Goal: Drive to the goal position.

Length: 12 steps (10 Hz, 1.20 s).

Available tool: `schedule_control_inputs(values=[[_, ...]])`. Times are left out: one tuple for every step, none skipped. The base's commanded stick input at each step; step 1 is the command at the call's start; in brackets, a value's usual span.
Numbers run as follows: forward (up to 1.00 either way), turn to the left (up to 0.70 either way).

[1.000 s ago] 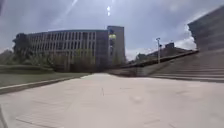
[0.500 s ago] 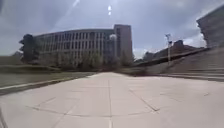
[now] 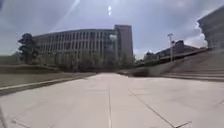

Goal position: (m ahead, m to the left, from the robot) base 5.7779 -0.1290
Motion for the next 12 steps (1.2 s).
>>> schedule_control_inputs(values=[[1.00,-0.03],[1.00,-0.32],[1.00,-0.29],[1.00,-0.13],[1.00,0.00],[1.00,-0.01],[1.00,-0.03],[1.00,-0.03],[1.00,-0.02],[1.00,0.00],[1.00,0.00],[1.00,-0.14]])
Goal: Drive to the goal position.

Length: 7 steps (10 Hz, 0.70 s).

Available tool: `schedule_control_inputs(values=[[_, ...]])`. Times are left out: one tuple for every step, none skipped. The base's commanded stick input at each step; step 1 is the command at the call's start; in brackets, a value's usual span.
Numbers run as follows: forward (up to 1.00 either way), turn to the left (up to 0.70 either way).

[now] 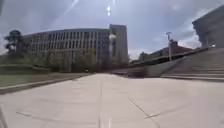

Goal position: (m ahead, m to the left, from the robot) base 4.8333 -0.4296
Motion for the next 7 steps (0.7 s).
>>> schedule_control_inputs(values=[[1.00,-0.37],[1.00,-0.18],[1.00,0.00],[1.00,0.00],[1.00,0.00],[1.00,0.00],[1.00,0.00]])
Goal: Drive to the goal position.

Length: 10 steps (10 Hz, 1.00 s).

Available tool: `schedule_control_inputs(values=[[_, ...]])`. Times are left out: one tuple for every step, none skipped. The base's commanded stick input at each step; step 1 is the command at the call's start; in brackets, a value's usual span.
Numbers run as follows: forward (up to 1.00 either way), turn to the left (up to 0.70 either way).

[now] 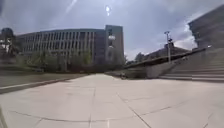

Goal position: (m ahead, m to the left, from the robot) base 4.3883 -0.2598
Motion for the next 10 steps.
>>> schedule_control_inputs(values=[[1.00,0.00],[1.00,0.00],[1.00,0.00],[1.00,0.00],[1.00,0.00],[1.00,0.00],[1.00,0.00],[1.00,0.00],[1.00,0.00],[1.00,0.00]])
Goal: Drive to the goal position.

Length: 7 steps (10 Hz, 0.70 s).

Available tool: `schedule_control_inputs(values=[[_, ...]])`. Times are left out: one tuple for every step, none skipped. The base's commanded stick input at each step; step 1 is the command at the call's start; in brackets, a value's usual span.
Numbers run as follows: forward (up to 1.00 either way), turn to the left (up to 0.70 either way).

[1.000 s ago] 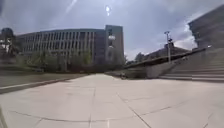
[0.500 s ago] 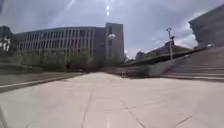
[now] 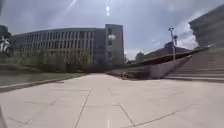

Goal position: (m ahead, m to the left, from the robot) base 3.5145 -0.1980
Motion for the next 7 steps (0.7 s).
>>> schedule_control_inputs(values=[[1.00,0.00],[1.00,0.00],[1.00,0.00],[1.00,0.00],[1.00,0.00],[1.00,0.00],[1.00,0.00]])
